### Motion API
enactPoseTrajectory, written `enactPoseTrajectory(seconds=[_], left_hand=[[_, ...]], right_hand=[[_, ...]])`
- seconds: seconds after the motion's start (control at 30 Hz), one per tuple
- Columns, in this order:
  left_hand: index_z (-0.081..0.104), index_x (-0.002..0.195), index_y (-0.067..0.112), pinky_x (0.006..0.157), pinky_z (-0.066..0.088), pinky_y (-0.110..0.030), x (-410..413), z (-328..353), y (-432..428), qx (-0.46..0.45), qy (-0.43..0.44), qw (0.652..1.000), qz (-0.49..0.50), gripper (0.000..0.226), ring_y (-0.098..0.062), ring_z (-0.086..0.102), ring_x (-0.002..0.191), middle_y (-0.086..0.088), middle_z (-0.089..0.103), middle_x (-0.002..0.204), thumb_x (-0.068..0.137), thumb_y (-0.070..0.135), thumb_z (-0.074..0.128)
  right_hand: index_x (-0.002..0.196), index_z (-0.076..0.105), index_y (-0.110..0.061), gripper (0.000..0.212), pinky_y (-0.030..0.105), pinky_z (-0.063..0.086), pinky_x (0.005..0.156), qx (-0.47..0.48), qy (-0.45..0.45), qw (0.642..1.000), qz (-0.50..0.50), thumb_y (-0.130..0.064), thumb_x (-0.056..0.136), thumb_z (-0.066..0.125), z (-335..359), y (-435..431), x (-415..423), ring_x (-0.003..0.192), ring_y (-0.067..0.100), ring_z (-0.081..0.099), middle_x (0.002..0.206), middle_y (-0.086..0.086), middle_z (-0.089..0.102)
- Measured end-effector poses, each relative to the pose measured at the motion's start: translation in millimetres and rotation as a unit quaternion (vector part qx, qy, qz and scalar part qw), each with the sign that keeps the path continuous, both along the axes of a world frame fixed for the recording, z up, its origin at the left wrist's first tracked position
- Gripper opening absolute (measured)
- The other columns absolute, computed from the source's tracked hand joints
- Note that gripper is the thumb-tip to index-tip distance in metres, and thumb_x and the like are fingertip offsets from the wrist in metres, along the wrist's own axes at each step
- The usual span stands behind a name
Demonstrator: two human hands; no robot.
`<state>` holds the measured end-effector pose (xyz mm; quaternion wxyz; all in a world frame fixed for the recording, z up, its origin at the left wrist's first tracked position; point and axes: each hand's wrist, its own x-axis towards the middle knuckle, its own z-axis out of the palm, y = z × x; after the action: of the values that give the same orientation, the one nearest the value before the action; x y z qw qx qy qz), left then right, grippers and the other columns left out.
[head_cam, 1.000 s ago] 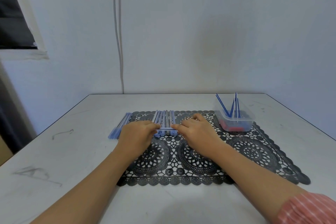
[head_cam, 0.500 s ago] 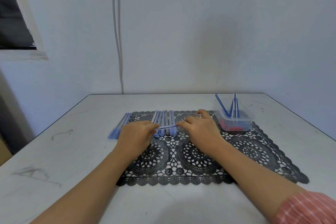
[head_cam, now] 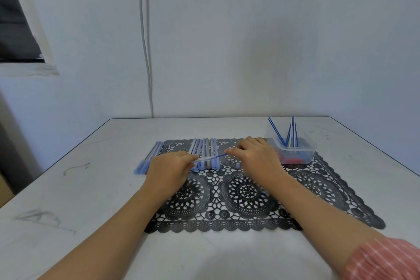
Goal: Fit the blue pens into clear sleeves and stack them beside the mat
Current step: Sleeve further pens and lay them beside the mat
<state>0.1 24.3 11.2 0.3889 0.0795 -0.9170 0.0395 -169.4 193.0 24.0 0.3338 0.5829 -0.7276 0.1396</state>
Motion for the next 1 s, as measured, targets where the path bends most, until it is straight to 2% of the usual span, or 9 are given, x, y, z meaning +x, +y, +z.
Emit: enactPoseTrajectory(seconds=[0.13, 0.33, 0.43, 0.57, 0.63, 0.73, 0.87, 1.0], left_hand=[[0.076, 0.088, 0.020, 0.041, 0.050, -0.024, -1, 0, 0, 0.000, 0.001, 1.000, 0.000, 0.027, -0.015, 0.067, 0.058, 0.007, 0.072, 0.076, 0.064, 0.011, 0.085], [0.076, 0.088, 0.021, 0.040, 0.050, -0.025, 0, 0, 0, -0.001, 0.002, 1.000, -0.001, 0.027, -0.014, 0.067, 0.057, 0.008, 0.072, 0.075, 0.065, 0.012, 0.085], [0.076, 0.088, 0.021, 0.040, 0.049, -0.023, 0, 1, 1, -0.001, 0.003, 1.000, 0.000, 0.028, -0.014, 0.067, 0.057, 0.008, 0.072, 0.075, 0.064, 0.012, 0.086], [0.076, 0.088, 0.021, 0.041, 0.049, -0.023, 0, 0, 1, 0.000, 0.005, 1.000, 0.001, 0.028, -0.014, 0.067, 0.057, 0.007, 0.072, 0.076, 0.064, 0.012, 0.086], [0.076, 0.088, 0.021, 0.040, 0.048, -0.023, 0, 1, 1, -0.002, 0.005, 1.000, 0.002, 0.028, -0.013, 0.067, 0.057, 0.007, 0.073, 0.076, 0.063, 0.012, 0.086], [0.076, 0.087, 0.022, 0.039, 0.046, -0.022, 1, 1, 1, -0.008, 0.005, 1.000, 0.001, 0.028, -0.013, 0.067, 0.056, 0.008, 0.072, 0.075, 0.062, 0.013, 0.086], [0.076, 0.086, 0.022, 0.037, 0.045, -0.022, 1, 1, 1, -0.012, 0.006, 1.000, 0.000, 0.028, -0.013, 0.066, 0.055, 0.008, 0.072, 0.074, 0.062, 0.012, 0.087], [0.076, 0.086, 0.021, 0.038, 0.045, -0.023, 0, 0, 0, -0.015, 0.007, 1.000, -0.001, 0.028, -0.015, 0.067, 0.057, 0.008, 0.072, 0.075, 0.062, 0.012, 0.087]], right_hand=[[0.089, 0.074, -0.026, 0.041, 0.030, 0.051, 0.058, -0.012, -0.007, 1.000, 0.000, -0.003, 0.056, 0.085, 0, 2, -4, 0.062, 0.018, 0.059, 0.071, -0.001, 0.065], [0.084, 0.072, -0.018, 0.036, 0.032, 0.052, 0.062, -0.038, -0.009, 0.999, -0.027, 0.002, 0.056, 0.081, -1, 2, -12, 0.065, 0.019, 0.062, 0.075, 0.001, 0.068], [0.081, 0.068, -0.012, 0.032, 0.031, 0.050, 0.058, -0.039, -0.064, 0.996, -0.041, 0.006, 0.057, 0.078, -1, 4, -16, 0.060, 0.021, 0.061, 0.072, 0.003, 0.067], [0.089, 0.060, -0.012, 0.016, 0.029, 0.041, 0.064, 0.046, -0.175, 0.983, -0.041, 0.002, 0.082, 0.055, 0, 9, -23, 0.074, 0.018, 0.052, 0.087, 0.001, 0.062], [0.083, 0.057, -0.015, 0.021, 0.032, 0.046, 0.072, 0.093, -0.209, 0.973, -0.021, 0.006, 0.081, 0.051, -2, 9, -28, 0.080, 0.017, 0.054, 0.090, 0.000, 0.061], [0.076, 0.054, -0.019, 0.030, 0.040, 0.048, 0.083, 0.109, -0.233, 0.966, 0.006, 0.011, 0.077, 0.048, -7, 8, -34, 0.096, 0.023, 0.060, 0.094, 0.003, 0.065], [0.080, 0.059, -0.013, 0.027, 0.039, 0.048, 0.081, 0.113, -0.242, 0.964, -0.012, 0.011, 0.078, 0.047, -7, 8, -36, 0.088, 0.023, 0.060, 0.093, 0.005, 0.066], [0.073, 0.055, -0.019, 0.035, 0.038, 0.049, 0.080, 0.129, -0.241, 0.962, -0.013, 0.015, 0.072, 0.048, -9, 7, -37, 0.089, 0.022, 0.061, 0.087, 0.002, 0.066]])
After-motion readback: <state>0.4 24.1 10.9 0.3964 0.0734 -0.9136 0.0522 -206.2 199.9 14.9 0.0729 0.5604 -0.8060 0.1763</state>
